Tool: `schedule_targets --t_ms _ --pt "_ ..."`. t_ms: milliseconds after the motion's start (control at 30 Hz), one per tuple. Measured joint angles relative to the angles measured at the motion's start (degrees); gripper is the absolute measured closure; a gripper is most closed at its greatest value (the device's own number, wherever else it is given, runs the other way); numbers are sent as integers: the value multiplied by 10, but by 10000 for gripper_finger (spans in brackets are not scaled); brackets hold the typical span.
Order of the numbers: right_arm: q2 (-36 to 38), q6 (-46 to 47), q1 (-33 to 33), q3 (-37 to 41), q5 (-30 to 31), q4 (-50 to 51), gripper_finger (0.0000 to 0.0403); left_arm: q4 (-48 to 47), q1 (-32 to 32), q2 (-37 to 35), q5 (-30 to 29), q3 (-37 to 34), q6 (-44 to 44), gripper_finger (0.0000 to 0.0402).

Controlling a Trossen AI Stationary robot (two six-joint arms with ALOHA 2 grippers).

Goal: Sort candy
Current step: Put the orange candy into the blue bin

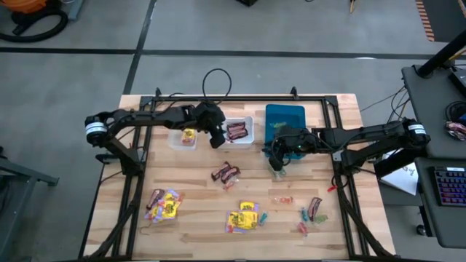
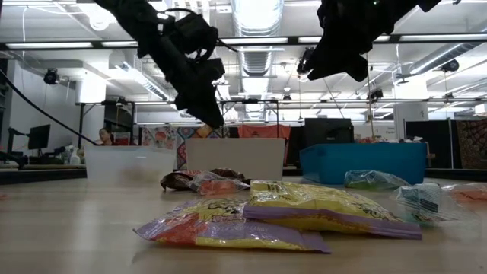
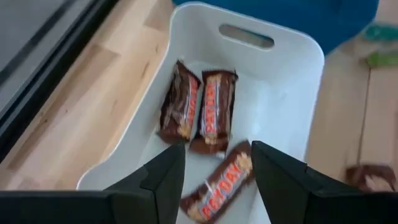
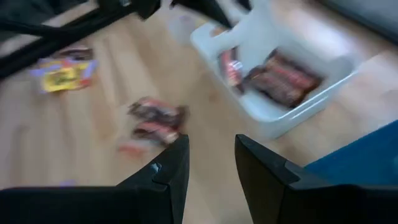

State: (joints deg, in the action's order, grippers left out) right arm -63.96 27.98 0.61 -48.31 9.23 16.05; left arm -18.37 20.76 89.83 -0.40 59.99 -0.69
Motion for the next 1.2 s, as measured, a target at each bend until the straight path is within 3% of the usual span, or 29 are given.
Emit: schedule_targets --t_ms 167,333,467,700,967,1200 --pt "0 59 1 0 -101 22 282 -92 -19 -4 0 47 2 233" --pt "0 137 14 0 -114 127 282 -141 -60 -20 8 67 3 233" --pt "0 204 35 1 -126 188 282 -139 -108 -52 59 74 0 233" --pt "-1 276 85 1 -165 241 282 -100 -199 -117 59 52 -4 233" --pt "-48 290 163 0 -240 255 282 -43 -267 -148 54 9 -42 233" --pt "-108 262 213 -26 -259 369 282 -41 -291 -147 53 3 -78 233"
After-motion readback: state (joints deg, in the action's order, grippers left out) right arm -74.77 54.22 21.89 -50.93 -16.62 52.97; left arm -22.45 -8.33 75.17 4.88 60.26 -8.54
